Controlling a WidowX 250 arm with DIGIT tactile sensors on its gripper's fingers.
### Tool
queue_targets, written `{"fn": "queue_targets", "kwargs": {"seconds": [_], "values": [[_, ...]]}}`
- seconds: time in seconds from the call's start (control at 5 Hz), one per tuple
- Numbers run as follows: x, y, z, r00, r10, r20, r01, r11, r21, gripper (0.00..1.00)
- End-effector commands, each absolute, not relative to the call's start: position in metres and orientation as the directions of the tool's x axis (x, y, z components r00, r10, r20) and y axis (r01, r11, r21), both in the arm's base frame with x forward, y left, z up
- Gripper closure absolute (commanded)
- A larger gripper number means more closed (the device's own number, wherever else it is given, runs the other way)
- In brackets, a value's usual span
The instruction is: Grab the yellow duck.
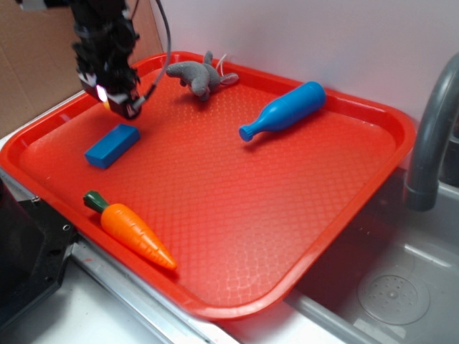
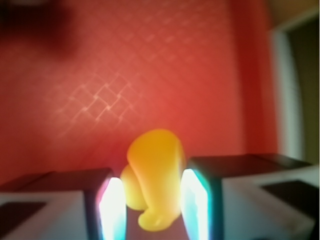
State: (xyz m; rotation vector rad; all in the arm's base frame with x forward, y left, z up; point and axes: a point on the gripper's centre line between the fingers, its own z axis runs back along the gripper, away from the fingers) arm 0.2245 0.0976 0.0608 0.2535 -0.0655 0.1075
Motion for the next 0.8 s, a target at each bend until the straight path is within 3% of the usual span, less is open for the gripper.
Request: {"fn": "queue_targets", "kwargs": {"seconds": [0.0,0.2,0.4,0.6], "values": [[0.211,0.029,0.17,0.99,-0.055,0.129,0.04,0.993,0.114,1.0],[0.193,-0.016,0.206,0.992,-0.07,0.107,0.065,0.996,0.053,1.0],[0.176,-0.032,0.215,0.991,-0.075,0.114,0.071,0.997,0.035,1.0],[0.181,-0.024,0.204,0.995,-0.057,0.088,0.057,0.998,-0.005,1.0]]}}
